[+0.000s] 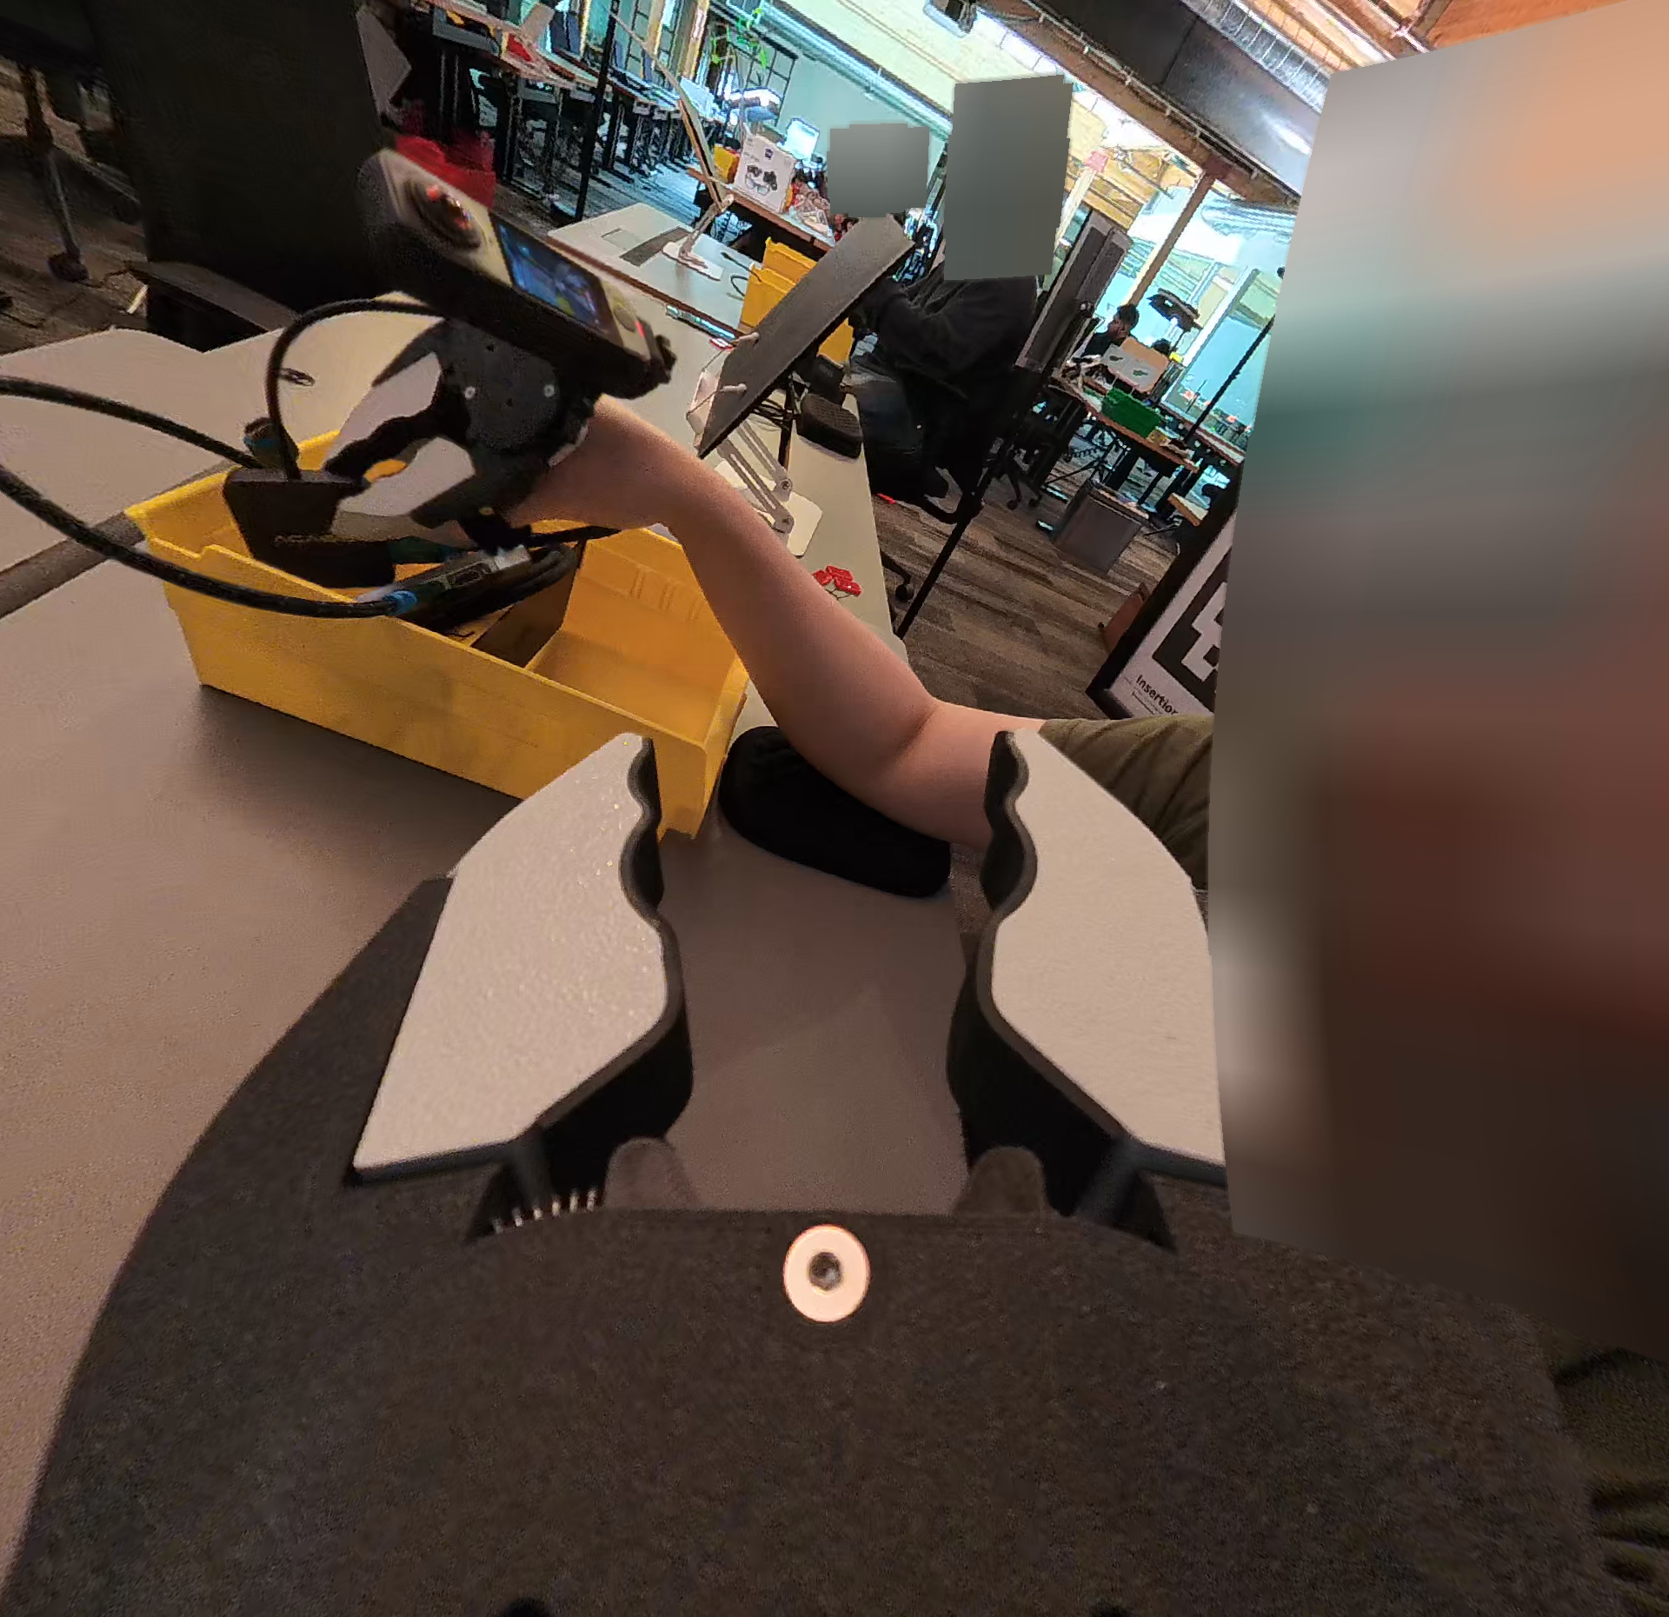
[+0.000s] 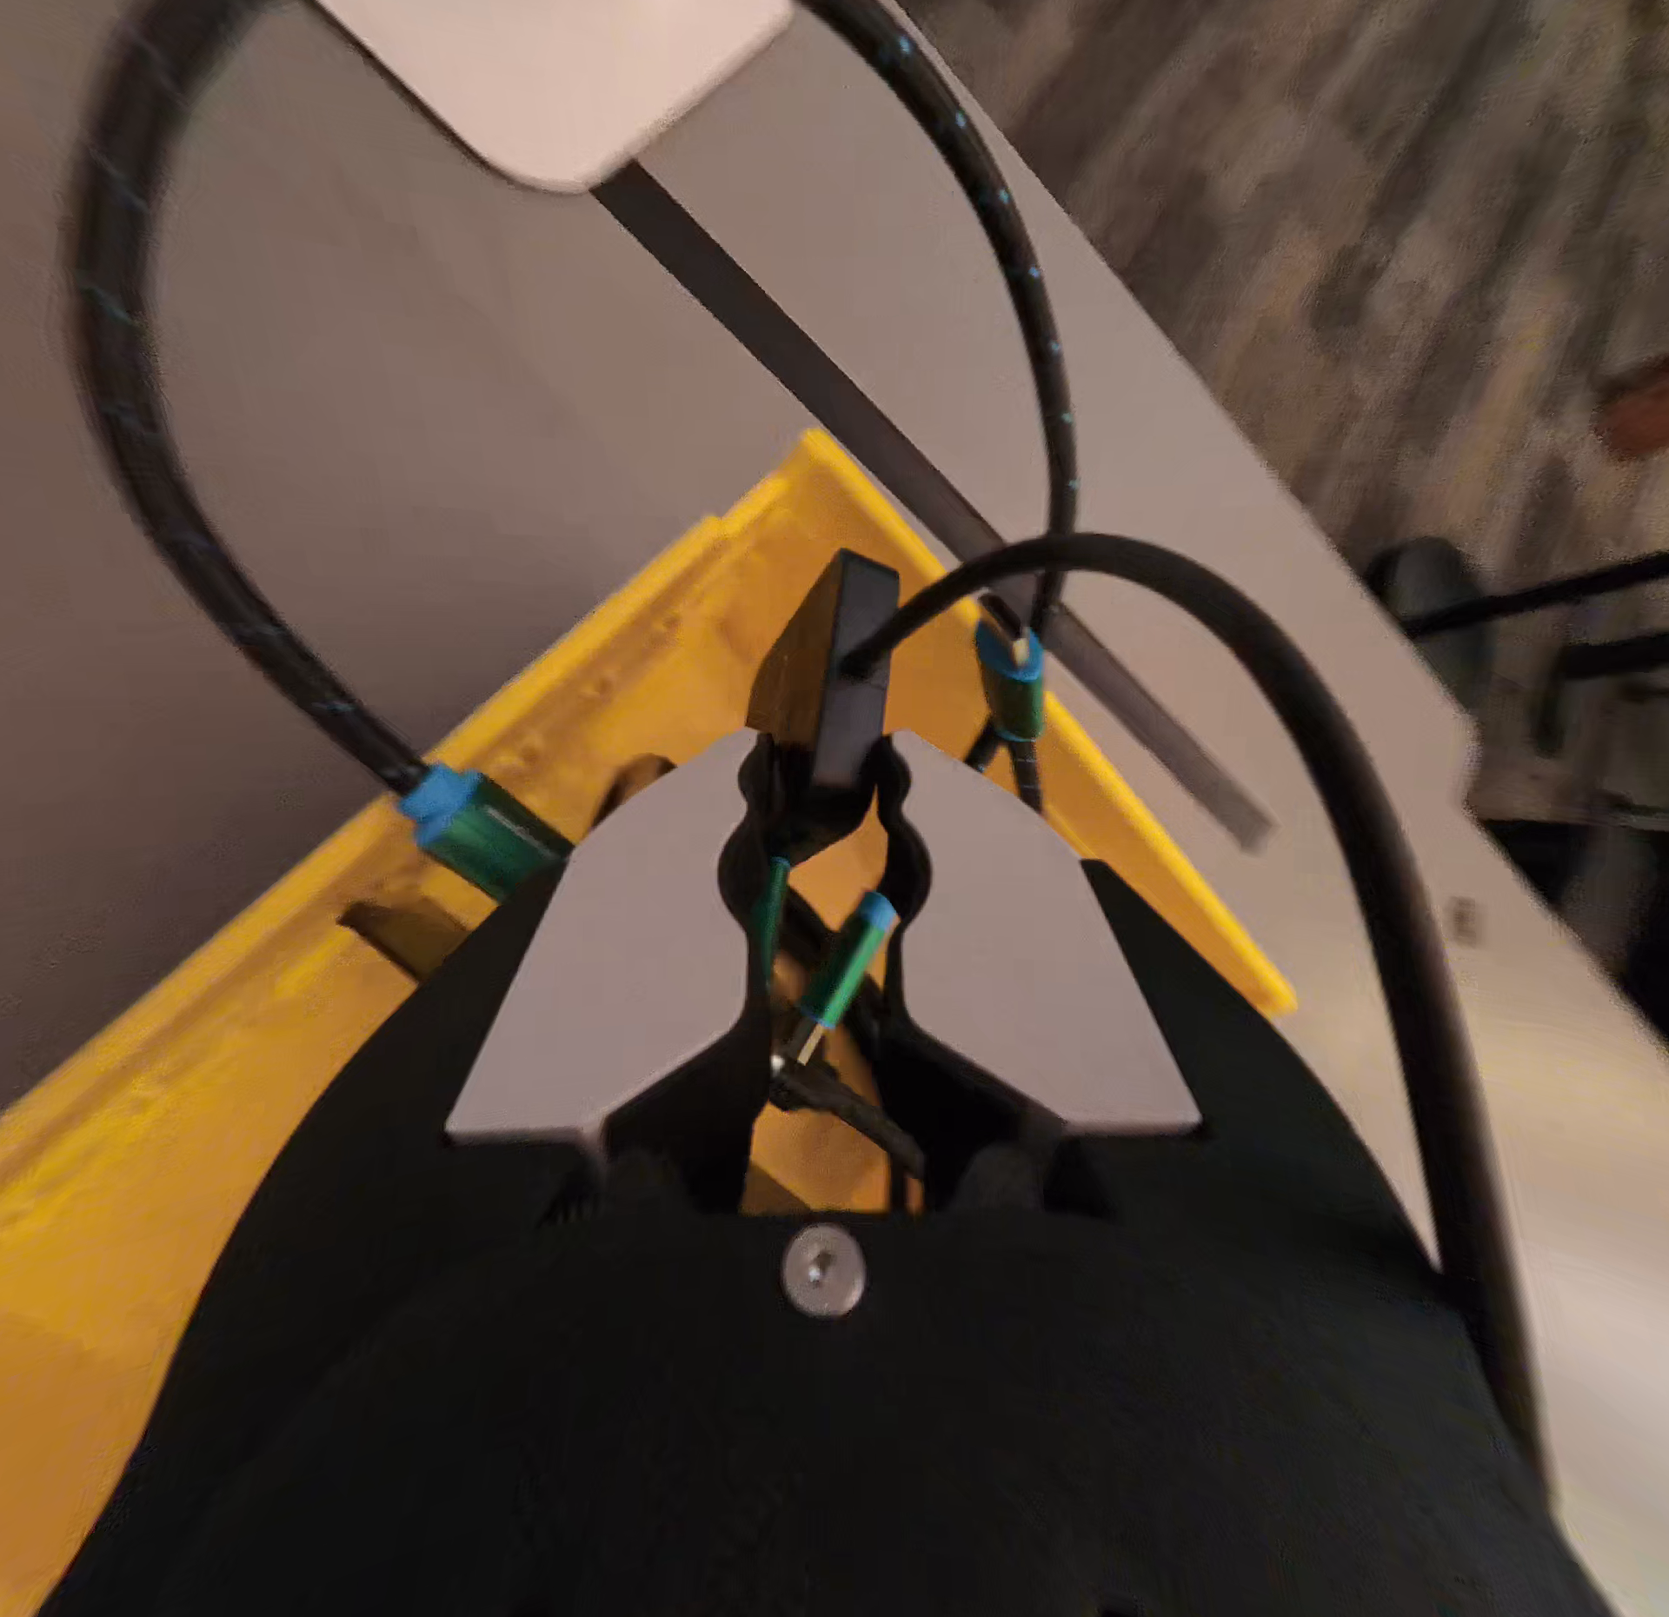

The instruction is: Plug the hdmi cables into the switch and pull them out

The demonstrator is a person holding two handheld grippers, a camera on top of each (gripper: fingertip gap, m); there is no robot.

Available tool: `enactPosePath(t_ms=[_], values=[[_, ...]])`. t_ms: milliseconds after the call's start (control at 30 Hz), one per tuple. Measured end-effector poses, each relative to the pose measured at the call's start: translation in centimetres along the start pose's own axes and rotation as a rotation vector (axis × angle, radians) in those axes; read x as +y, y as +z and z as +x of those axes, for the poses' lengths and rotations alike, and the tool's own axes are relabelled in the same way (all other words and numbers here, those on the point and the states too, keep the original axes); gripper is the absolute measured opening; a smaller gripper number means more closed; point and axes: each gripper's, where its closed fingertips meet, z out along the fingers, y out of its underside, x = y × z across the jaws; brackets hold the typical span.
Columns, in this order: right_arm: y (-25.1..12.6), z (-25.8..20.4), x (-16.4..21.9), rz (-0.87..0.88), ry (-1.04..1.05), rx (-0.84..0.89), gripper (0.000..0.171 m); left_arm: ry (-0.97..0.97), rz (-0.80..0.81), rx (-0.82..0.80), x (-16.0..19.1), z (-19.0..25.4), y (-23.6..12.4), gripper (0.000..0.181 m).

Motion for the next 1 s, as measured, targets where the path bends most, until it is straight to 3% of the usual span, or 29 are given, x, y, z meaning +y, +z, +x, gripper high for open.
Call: enactPosePath(t_ms=[33, 133, 233, 333, 400, 467, 533, 600, 733, 833, 1000], values=[[-0.1, 0.3, 0.3, -0.037, -0.045, 0.038, 0.025, -0.001, -0.001, -0.008, 0.0, -0.2, 0.0, 0.069], [-2.6, 1.2, -0.4, -0.011, -0.050, 0.103, 0.026, 0.001, 0.010, -0.095, -0.3, -1.6, -0.8, 0.069], [-7.9, 2.4, -2.6, 0.146, -0.042, 0.192, 0.030, 0.078, 0.033, -0.422, -1.4, -5.6, -4.5, 0.048], [-12.3, 2.2, -3.1, 0.246, 0.006, 0.191, 0.038, 0.169, 0.121, -0.719, -3.0, -7.6, -10.7, 0.049], [-13.2, 2.5, -0.7, 0.157, 0.058, 0.180, 0.050, 0.167, 0.114, -0.908, -2.7, -8.7, -15.3, 0.057], [-13.0, 3.0, 3.6, -0.039, 0.104, 0.174, 0.057, 0.124, 0.029, -1.166, -0.9, -10.4, -20.9, 0.069], [-12.1, 2.6, 8.6, -0.253, 0.137, 0.085, 0.052, 0.018, -0.145, -1.478, 2.6, -11.7, -27.3, 0.066], [-11.0, 2.5, 12.7, -0.393, 0.183, -0.002, 0.047, -0.114, -0.310, -1.659, 6.4, -12.2, -31.8, 0.065], [-9.6, 2.6, 17.3, -0.522, 0.389, -0.133, 0.047, -0.381, -0.358, -1.586, 11.5, -13.4, -34.0, 0.071], [-8.9, 2.6, 18.8, -0.531, 0.451, -0.175, 0.044, -0.540, -0.422, -1.531, 14.9, -13.9, -34.8, 0.075], [-7.7, 2.0, 20.2, -0.567, 0.524, -0.229, 0.044, -0.684, -0.428, -1.446, 17.6, -14.9, -34.4, 0.068]])
